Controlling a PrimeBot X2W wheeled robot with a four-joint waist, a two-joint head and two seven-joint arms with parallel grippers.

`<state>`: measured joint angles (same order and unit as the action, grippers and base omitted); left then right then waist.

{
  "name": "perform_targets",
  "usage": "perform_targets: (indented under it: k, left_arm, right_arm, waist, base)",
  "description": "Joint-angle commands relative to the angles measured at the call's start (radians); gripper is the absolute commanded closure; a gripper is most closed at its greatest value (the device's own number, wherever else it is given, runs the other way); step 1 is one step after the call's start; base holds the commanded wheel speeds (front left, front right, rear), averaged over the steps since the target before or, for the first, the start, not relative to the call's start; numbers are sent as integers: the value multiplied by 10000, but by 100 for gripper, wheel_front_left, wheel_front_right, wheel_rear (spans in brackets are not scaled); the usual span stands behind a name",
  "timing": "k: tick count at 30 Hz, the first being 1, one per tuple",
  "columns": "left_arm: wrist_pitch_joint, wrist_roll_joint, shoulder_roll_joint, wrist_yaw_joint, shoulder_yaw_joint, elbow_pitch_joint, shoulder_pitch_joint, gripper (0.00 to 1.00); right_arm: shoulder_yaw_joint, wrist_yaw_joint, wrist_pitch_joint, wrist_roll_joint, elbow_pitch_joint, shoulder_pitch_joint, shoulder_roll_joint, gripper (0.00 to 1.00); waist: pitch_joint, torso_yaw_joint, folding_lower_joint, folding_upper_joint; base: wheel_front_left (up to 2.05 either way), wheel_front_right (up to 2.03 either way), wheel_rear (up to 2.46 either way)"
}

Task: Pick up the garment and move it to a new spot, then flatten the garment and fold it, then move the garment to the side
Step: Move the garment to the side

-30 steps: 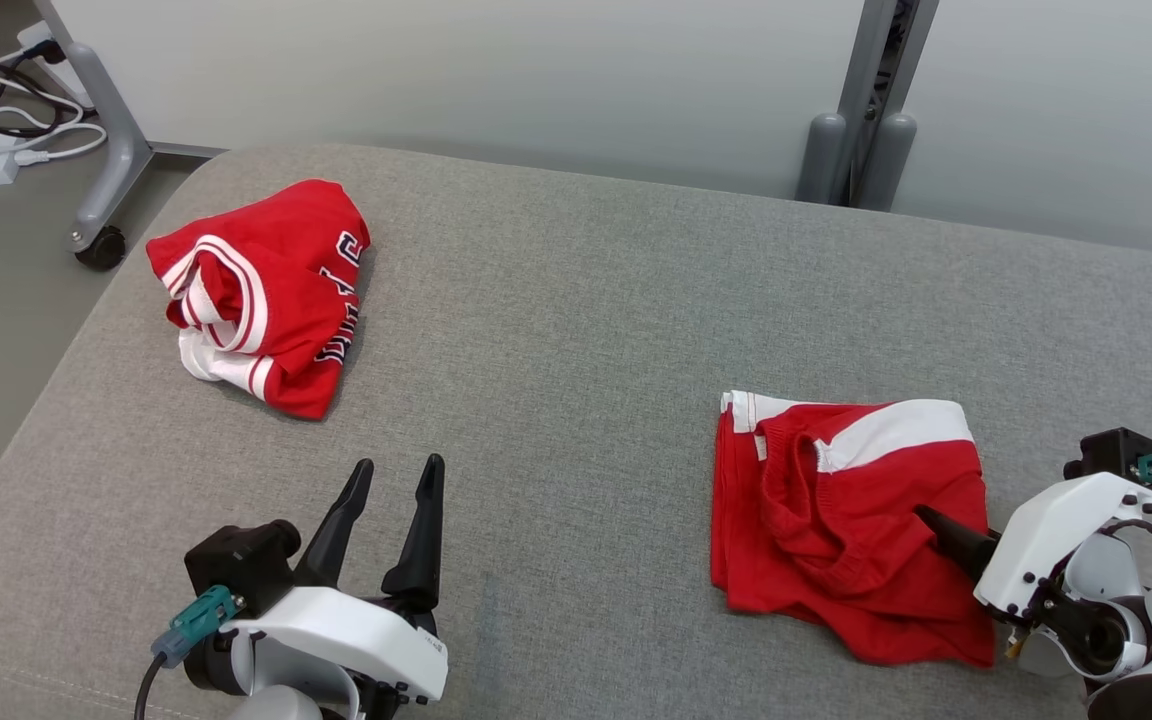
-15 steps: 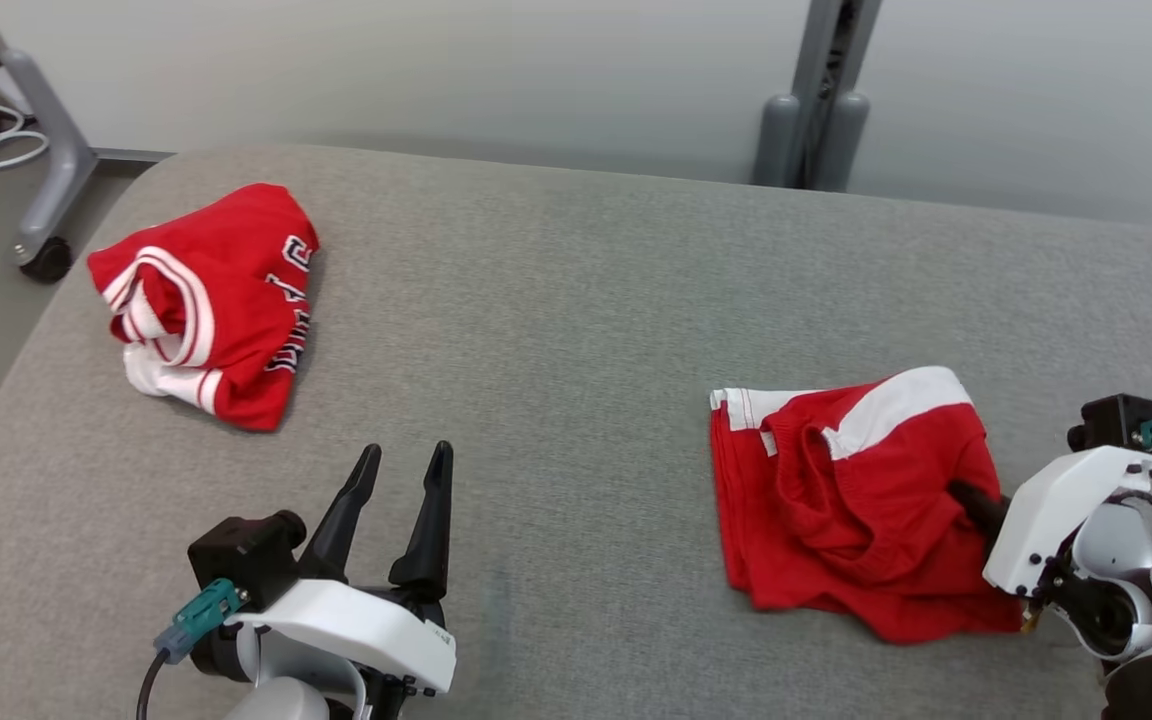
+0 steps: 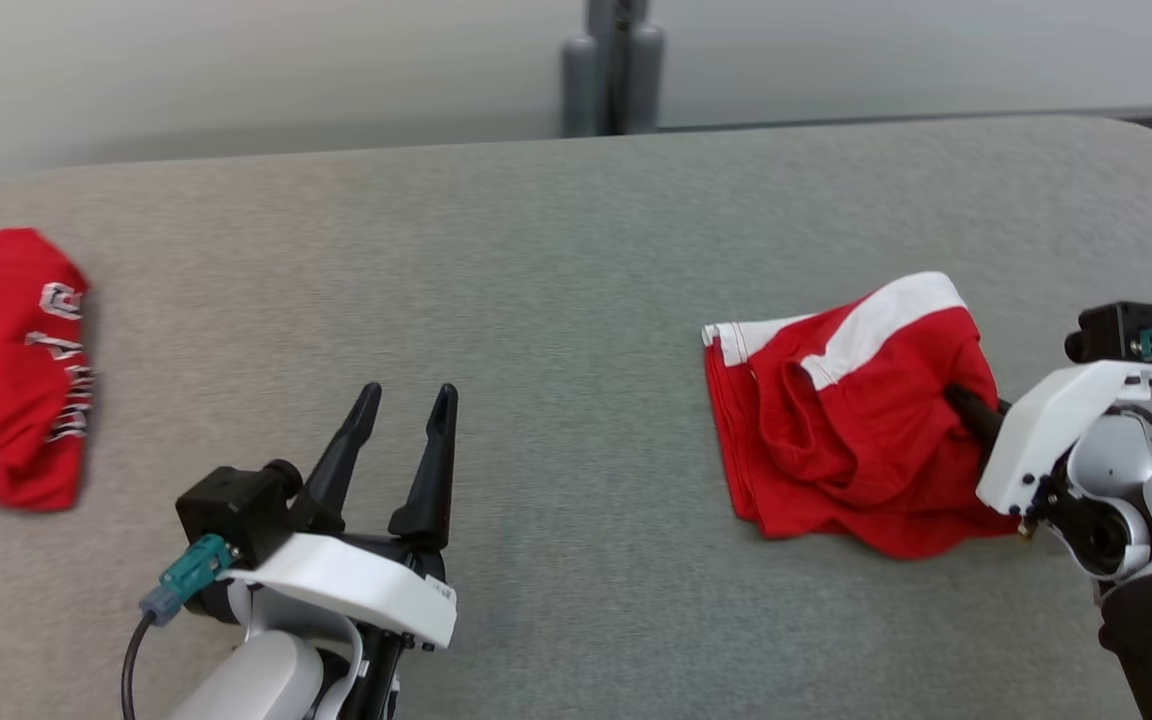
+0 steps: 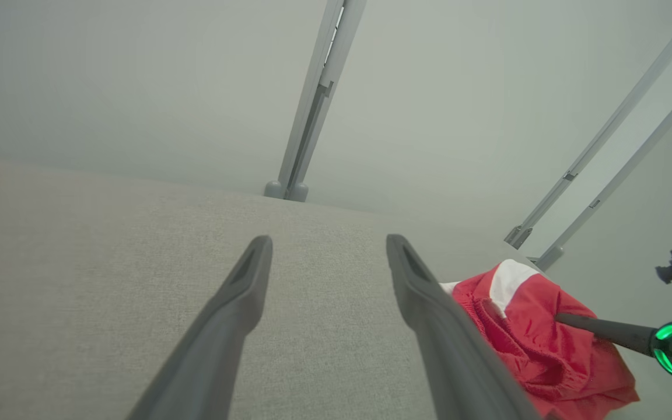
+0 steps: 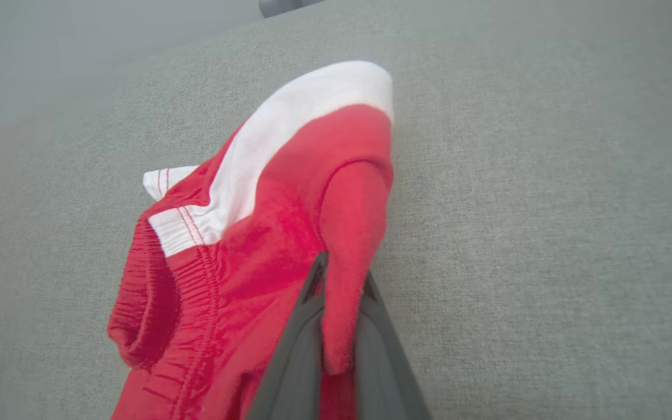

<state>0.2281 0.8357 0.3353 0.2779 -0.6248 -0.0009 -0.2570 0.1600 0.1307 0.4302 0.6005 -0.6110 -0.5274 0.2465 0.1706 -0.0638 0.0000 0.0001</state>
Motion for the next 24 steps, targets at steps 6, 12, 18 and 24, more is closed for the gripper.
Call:
perform_targets:
  k: [6, 12, 18, 24]
  left_arm:
    - [-137, -258, 166, 112, 48, -234, -602, 0]
    - [-303, -440, 276, 222, 35, -508, -968, 0]
    - [-498, -655, 497, 368, 46, -1006, -1235, 0]
    - [-759, -870, 707, 543, 2, -1524, -1507, 0]
  right_arm:
    - [251, 3, -304, 53, -257, -795, 3, 100]
    - [442, 3, -678, -38, -878, -1617, 54, 100]
    - [487, 3, -1142, -367, -1709, -2587, 493, 100]
    - [501, 2, -1592, -857, -2572, -3491, 1180, 100]
  waist:
    - [919, -1410, 0, -1]
    - [1330, -1758, 0, -1]
    - [1768, -1794, 0, -1]
    - [2205, -1614, 0, -1]
  base:
    - [0, 0, 0]
    - [0, 0, 0]
    - [0, 0, 0]
    - [0, 0, 0]
